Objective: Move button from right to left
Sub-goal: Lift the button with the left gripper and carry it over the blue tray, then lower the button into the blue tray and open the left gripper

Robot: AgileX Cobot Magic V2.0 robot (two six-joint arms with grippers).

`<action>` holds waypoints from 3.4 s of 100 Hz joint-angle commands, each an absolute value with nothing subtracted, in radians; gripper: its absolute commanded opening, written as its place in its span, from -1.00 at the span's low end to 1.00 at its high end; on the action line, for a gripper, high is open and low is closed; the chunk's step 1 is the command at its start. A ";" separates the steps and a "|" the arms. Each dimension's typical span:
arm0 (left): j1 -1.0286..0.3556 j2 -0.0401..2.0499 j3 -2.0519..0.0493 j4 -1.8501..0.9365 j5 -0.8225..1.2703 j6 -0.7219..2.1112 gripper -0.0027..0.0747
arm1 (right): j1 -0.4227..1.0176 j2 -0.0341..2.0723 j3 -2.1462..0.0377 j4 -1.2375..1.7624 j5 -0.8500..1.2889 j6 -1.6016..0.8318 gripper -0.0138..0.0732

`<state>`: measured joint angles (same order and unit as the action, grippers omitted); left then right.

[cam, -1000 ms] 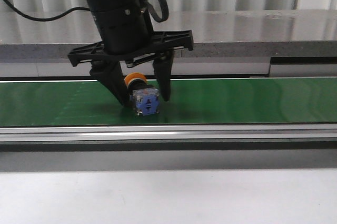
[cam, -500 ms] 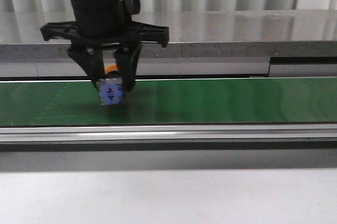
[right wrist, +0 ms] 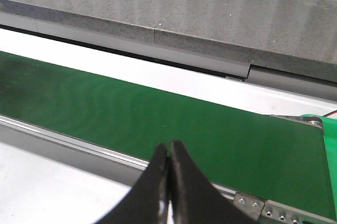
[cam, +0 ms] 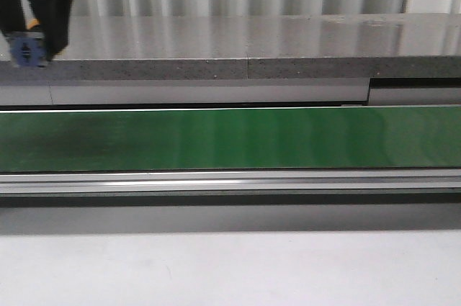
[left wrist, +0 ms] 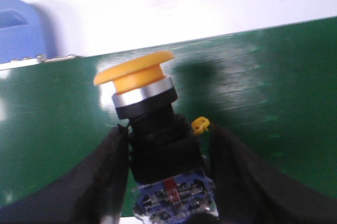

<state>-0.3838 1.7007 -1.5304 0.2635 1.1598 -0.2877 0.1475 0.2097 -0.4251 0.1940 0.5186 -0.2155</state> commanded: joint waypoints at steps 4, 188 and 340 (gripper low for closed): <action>-0.289 1.650 -1.558 0.243 1.144 -0.152 -0.61 | 0.150 0.219 -0.450 0.202 0.438 -0.223 -0.84; 0.293 1.720 -1.542 -0.069 0.892 0.160 -0.98 | 0.150 0.219 -0.450 0.202 0.438 -0.223 -0.84; -0.169 0.789 -0.710 -0.167 0.212 0.160 -0.98 | 0.150 0.219 -0.450 0.202 0.438 -0.223 -0.84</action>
<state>-0.1645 0.8272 -0.7079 -0.1568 0.2953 0.1698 0.1475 0.2097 -0.4251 0.1940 0.5186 -0.2155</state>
